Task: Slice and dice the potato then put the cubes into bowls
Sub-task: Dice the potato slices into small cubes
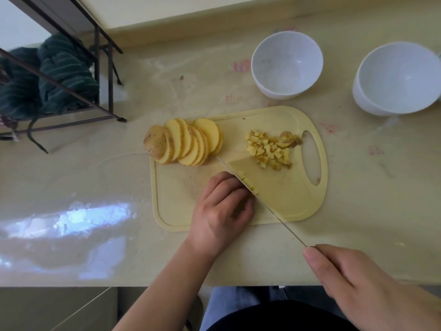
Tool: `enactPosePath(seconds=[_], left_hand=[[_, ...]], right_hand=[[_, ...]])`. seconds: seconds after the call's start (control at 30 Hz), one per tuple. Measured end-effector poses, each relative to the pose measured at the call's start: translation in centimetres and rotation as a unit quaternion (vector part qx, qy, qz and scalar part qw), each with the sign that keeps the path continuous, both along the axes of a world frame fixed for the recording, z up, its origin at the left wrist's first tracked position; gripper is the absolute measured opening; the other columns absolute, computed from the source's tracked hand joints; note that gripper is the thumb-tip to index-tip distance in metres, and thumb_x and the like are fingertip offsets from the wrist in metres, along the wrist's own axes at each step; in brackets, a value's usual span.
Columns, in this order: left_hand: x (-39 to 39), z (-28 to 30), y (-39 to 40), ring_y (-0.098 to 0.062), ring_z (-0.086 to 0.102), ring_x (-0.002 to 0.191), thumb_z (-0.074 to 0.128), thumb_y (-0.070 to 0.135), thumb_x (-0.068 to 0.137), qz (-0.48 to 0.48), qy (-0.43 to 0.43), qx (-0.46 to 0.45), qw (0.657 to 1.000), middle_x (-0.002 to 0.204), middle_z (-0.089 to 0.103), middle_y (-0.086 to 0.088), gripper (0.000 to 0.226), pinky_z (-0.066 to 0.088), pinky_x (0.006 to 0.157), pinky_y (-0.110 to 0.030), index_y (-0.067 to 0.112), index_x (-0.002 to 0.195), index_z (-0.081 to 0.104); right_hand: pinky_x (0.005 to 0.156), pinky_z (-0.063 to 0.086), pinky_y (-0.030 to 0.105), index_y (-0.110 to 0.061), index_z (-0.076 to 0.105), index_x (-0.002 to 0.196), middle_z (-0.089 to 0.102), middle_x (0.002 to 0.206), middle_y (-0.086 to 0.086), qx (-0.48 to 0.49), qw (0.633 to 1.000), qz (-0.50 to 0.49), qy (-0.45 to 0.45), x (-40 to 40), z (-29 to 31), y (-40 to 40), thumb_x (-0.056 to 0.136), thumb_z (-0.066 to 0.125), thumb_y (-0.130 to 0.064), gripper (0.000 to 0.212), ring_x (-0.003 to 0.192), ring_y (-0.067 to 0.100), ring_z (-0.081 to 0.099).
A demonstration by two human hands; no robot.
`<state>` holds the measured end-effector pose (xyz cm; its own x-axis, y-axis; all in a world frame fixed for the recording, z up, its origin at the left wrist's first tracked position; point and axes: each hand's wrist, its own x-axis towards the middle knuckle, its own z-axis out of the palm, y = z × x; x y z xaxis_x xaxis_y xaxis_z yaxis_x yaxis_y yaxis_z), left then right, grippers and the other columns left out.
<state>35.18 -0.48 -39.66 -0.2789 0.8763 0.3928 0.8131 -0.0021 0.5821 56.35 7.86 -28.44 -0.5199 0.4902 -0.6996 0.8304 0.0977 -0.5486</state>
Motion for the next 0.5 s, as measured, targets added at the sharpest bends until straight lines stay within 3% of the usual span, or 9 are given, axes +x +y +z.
enactPosePath(seconds=[0.07,0.27,0.4,0.5], left_hand=[[0.0,0.0,0.1,-0.034,0.067,0.105,0.081,0.003,0.084,0.001,-0.003,-0.001,1.0,0.104,0.073,-0.014,0.012,0.053,0.097,-0.037,-0.003,0.094,0.078],[-0.1,0.0,0.0,-0.033,0.066,0.1,0.081,0.003,0.084,-0.001,-0.003,-0.003,1.0,0.099,0.072,-0.015,0.01,0.054,0.093,-0.039,-0.003,0.091,0.077],[0.1,-0.1,-0.1,-0.03,0.064,0.098,0.081,0.004,0.085,0.006,0.003,0.002,1.0,0.094,0.07,-0.014,0.008,0.054,0.091,-0.037,-0.002,0.087,0.077],[0.0,-0.1,-0.2,-0.03,0.064,0.099,0.081,0.004,0.085,0.007,0.001,0.005,1.0,0.095,0.07,-0.015,0.008,0.054,0.091,-0.038,-0.003,0.087,0.077]], right_hand=[[0.055,0.038,0.027,-0.022,0.043,0.075,0.044,0.055,-0.001,0.013,1.0,0.004,0.026,-0.3,-1.1,-0.1,0.068,0.012,-0.092,0.077,0.05,0.005,0.041],[0.053,0.029,0.029,-0.016,0.038,0.071,0.032,0.054,-0.004,-0.003,0.997,-0.033,0.068,-0.4,-2.0,0.3,0.076,0.026,-0.081,0.066,0.051,0.007,0.028],[0.043,0.025,0.015,-0.014,0.039,0.066,0.029,0.05,-0.005,-0.037,0.993,-0.095,0.066,0.5,-1.4,1.5,0.073,0.033,-0.082,0.069,0.045,0.006,0.025],[0.04,0.022,0.014,-0.009,0.036,0.067,0.025,0.055,-0.002,-0.081,0.988,-0.114,0.072,0.8,-1.2,2.4,0.073,0.036,-0.079,0.07,0.045,0.01,0.02]])
